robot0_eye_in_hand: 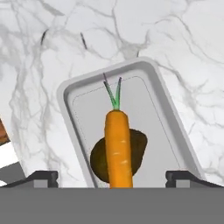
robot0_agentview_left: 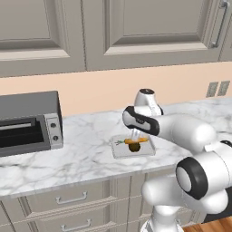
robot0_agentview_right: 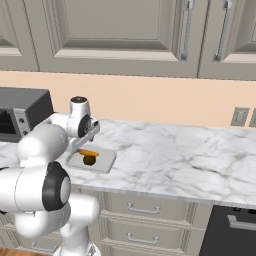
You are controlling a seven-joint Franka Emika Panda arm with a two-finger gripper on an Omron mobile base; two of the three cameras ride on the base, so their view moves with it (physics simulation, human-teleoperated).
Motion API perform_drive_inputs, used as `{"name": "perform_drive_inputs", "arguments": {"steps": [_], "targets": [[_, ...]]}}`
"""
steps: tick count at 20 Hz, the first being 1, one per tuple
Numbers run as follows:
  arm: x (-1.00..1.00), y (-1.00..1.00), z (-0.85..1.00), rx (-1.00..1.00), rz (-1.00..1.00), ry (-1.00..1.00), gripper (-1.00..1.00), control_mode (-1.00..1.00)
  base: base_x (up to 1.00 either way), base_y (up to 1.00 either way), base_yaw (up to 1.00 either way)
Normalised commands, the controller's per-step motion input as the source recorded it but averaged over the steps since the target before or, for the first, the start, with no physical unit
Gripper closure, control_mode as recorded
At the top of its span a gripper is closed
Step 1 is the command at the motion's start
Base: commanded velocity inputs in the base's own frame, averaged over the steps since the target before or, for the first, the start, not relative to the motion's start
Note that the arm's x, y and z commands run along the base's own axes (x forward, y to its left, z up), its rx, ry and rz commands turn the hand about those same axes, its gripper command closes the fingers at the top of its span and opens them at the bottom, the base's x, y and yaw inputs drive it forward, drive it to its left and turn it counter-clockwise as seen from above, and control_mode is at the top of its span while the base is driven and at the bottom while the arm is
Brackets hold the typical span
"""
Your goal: Take the carrot and avocado out of the freezer and place them in the tupperware container on the counter. Then put the tupperware containing the vegetables back in the freezer.
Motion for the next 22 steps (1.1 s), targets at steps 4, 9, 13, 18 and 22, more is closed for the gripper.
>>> {"name": "perform_drive_inputs", "arguments": {"steps": [4,9,13,18,22], "targets": [[-0.06,0.55,-0.03,0.1,-0.24,0.0,-1.0,-1.0,0.0,0.0,0.0],[-0.07,0.46,-0.23,0.09,-0.4,0.04,-1.0,-1.0,0.0,0.0,0.0],[0.01,0.43,-0.46,0.0,-0.56,0.05,-1.0,-1.0,0.0,0.0,0.0],[0.12,0.11,-0.28,0.0,-0.53,0.06,-1.0,-1.0,0.0,0.0,0.0],[0.13,0.0,-0.02,0.06,-0.42,0.04,-1.0,-1.0,0.0,0.0,0.0]]}}
